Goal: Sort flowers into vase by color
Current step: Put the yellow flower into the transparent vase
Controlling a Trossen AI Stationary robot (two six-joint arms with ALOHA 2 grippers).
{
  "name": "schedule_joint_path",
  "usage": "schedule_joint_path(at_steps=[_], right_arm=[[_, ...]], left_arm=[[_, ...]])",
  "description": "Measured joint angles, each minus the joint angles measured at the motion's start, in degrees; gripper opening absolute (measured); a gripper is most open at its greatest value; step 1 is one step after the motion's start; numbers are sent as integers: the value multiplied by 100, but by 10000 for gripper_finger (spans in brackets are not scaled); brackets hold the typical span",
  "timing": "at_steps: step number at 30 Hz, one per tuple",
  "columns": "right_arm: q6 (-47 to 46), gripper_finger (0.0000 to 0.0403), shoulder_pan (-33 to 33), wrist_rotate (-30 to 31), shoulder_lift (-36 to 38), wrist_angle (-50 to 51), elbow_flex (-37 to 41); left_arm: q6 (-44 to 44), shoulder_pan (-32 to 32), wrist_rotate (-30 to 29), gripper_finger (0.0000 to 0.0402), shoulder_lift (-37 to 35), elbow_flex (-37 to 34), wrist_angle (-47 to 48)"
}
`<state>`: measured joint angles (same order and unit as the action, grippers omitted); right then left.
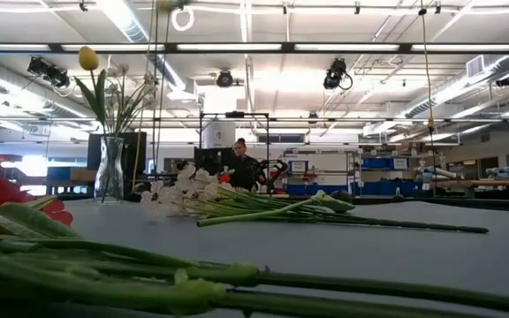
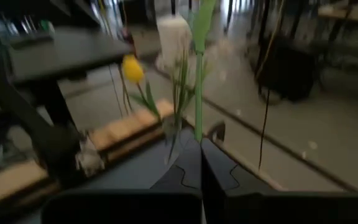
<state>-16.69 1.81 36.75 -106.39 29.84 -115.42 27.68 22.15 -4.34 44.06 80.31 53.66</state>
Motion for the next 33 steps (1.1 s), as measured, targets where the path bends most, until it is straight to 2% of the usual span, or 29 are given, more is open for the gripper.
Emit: schedule_joint_path(at_steps=[5, 10, 18, 23, 33], right_arm=[[948, 0, -16, -65, 245, -798, 17], [1873, 0, -14, -144, 343, -1511, 3], [2419, 0, -14, 42, 328, -1828, 13], [2722, 0, -10, 67, 328, -1826, 13], [3020, 0, -8, -78, 328, -1981, 13]], left_arm=[[-178, -5, 10, 203, 422, -7, -710], [-639, -87, 53, 203, 961, -13, -1895], [-1058, -85, 122, 203, 1265, -13, -3664], [-1051, 55, 144, 203, 1264, -13, -4079], [-628, 205, 144, 206, 1427, -13, -4227]])
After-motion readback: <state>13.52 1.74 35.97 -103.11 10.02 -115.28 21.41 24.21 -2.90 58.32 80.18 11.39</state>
